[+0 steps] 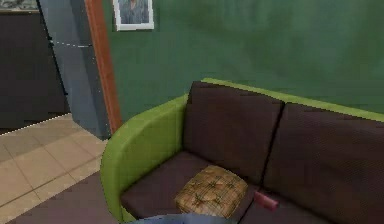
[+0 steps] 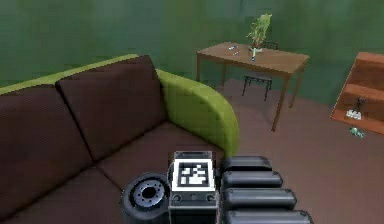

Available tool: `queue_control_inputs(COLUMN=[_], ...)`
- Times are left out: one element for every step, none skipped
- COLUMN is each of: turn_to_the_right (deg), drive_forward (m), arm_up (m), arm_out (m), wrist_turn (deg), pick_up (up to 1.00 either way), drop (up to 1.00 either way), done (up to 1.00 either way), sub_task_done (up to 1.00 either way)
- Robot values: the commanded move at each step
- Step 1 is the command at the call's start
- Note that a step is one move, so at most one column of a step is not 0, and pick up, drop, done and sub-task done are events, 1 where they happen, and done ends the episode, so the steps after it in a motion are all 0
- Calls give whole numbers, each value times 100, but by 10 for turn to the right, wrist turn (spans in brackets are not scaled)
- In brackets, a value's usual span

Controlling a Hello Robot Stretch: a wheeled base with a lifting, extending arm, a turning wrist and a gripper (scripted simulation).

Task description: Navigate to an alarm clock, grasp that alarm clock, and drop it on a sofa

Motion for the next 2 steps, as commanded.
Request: queue_control_inputs(turn_to_the_right=[30,-150], drive_forward=[0,0], arm_up=[0,0], arm_out=[0,0], wrist_turn=[0,0], pick_up=[0,0], drop=[0,0], done=[0,0], sub_task_done=[0,0])
